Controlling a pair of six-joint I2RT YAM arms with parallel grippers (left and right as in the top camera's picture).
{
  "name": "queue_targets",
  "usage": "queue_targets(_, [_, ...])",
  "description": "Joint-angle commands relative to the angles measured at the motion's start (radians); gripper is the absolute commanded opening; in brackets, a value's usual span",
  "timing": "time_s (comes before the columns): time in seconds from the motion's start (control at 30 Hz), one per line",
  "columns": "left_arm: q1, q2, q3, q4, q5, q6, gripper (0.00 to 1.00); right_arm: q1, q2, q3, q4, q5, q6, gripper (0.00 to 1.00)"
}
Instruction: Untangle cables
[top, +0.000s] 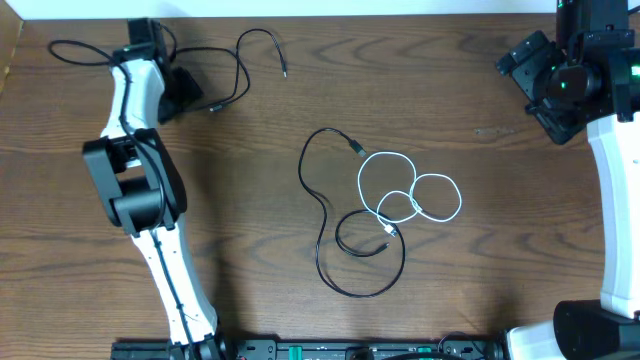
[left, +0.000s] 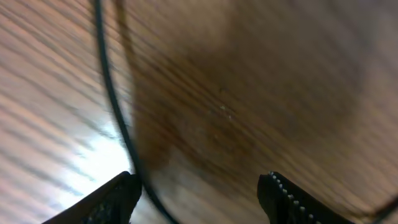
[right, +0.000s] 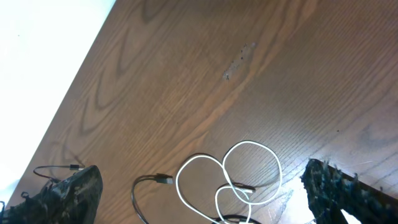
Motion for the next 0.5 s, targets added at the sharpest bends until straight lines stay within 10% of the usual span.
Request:
queue_targets(0.0, [0.002, 0.029, 0.004, 0.001, -0.085, -0.049, 0.65, -0.004, 0.0, 0.006, -0.002, 0.019, -0.005, 0.99])
queue_targets(0.13, [0.002, 0.055, 0.002, 0.024, -0.092, -0.046, 0.6, -0.004, 0.0, 0.006, -0.003, 0.019, -0.005, 0.99])
queue_targets(0.2, [0.003, 0.058, 0.002, 0.063, -0.098, -0.039, 0.24, -0.004, 0.0, 0.006, -0.003, 0.019, -0.005, 0.99])
queue_targets(0.3, [0.003, 0.056, 0.006, 0.091, -0.154, -0.038, 0.08, -0.004, 0.0, 0.006, -0.003, 0.019, -0.005, 0.99])
queue_targets(0.47, [0.013, 0.052, 0.143, 0.094, -0.247, 0.109, 0.07, -0.004, 0.0, 0.006, -0.003, 0.019, -0.005, 0.99])
